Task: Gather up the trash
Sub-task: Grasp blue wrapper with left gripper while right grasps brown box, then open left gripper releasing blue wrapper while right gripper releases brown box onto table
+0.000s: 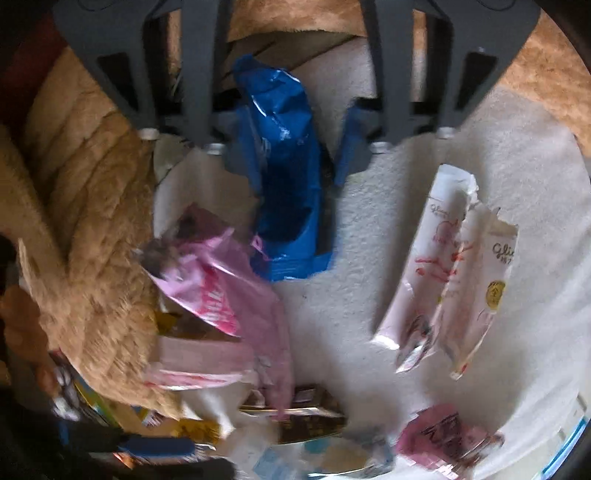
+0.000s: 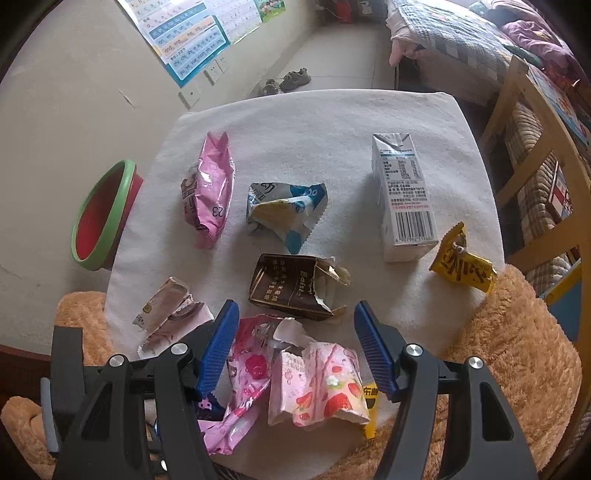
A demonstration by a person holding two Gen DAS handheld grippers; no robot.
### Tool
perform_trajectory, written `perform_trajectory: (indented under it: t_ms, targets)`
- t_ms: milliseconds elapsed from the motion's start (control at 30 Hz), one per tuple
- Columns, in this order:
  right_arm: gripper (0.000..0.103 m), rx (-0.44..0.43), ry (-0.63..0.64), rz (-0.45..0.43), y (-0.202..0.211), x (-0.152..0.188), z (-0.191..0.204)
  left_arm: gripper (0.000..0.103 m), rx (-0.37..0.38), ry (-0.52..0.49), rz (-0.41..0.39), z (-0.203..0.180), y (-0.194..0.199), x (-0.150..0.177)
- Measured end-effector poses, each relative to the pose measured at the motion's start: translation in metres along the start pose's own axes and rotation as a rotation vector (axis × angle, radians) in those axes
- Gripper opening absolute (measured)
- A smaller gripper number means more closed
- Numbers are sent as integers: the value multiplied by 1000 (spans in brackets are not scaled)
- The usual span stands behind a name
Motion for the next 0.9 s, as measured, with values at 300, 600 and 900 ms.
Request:
perform_trajectory:
  t_ms: [300,600,900]
  targets:
    - [63,13,40,45,-25,-14,0,15,-11,131,-207,33,46,3]
    - [68,170,314,142,-61,-32,22,15,-51,190,-332,50,74,4]
    - [11,140,269,180,-70,-33,15,15,-78,279,-389,78,91,-1]
Point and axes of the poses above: each gripper's, at about its wrist camera, not at the fingertips, and y roughly against the way its jaws point, z to its left, x to its underside, the point moved 3 cm from there along -y, roughly the way its jaws point, and after that the axes turned 13 degrees about z, right-handed, at the moved point
